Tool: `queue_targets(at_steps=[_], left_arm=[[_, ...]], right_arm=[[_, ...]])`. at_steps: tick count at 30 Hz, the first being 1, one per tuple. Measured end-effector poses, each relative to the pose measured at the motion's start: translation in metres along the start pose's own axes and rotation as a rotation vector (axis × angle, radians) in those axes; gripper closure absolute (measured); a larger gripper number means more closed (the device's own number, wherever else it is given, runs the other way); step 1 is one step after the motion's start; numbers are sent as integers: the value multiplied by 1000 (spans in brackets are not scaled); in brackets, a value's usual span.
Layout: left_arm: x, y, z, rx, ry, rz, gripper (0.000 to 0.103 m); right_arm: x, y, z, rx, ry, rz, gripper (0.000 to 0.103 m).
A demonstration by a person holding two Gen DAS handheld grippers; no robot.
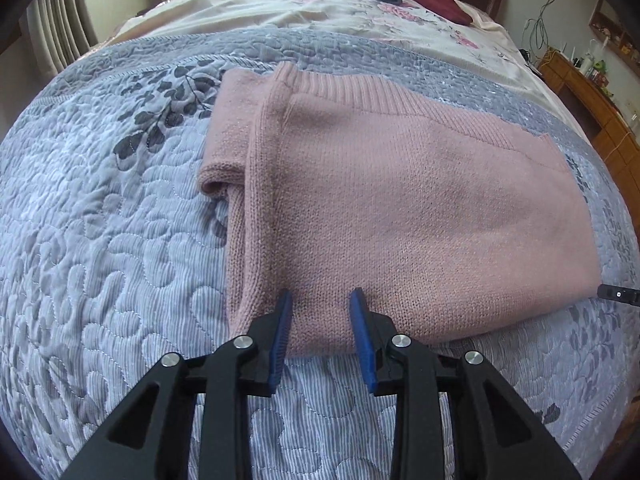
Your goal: Fold small clothes
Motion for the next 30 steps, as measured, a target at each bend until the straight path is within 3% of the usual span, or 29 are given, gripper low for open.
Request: queue_targets(at_steps=[1, 3, 5, 7, 10, 16, 23, 26, 28, 30], left_arm=[[-1, -3, 3, -1, 0, 2, 73], [-8, -13, 11, -31, 14, -9, 73], [-17, -25, 19, -61, 21, -24, 70], [-28, -39, 22, -77, 49, -17, 62], [-43, -59, 16, -79, 72, -8, 61], [-63, -84, -10, -63, 86, -6, 61], [-55, -89, -40, -18, 82, 34, 61], [-51, -86, -47, -14, 104, 50, 61], [-50, -86, -48, -15, 105, 42, 61], [-52, -84, -50, -16, 96, 24, 61]], right_arm=[[2, -3, 3, -1, -11, 1, 89], [3, -12, 13, -20, -25, 1, 87], [3, -26, 23, -48, -48, -18, 77], [-1, -41, 30, -74, -73, -55, 59], [-10, -64, 28, -78, -140, -127, 47], [-26, -99, 3, -58, -153, -168, 47], [-31, -120, -24, -55, -184, -182, 47], [-32, -123, -31, -65, -201, -175, 55], [-31, -124, -36, -75, -204, -171, 69], [-32, -124, -40, -86, -210, -170, 76]])
Point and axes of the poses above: each gripper's, at about its wrist camera, not at the fingertips, and z roughly against the way its jaws point, x to its left, y to its underside, the point moved 6 cm from there along -z, roughly the way its jaws point, and after that the axes turned 2 degrees about -y, right-handed, at the moved point
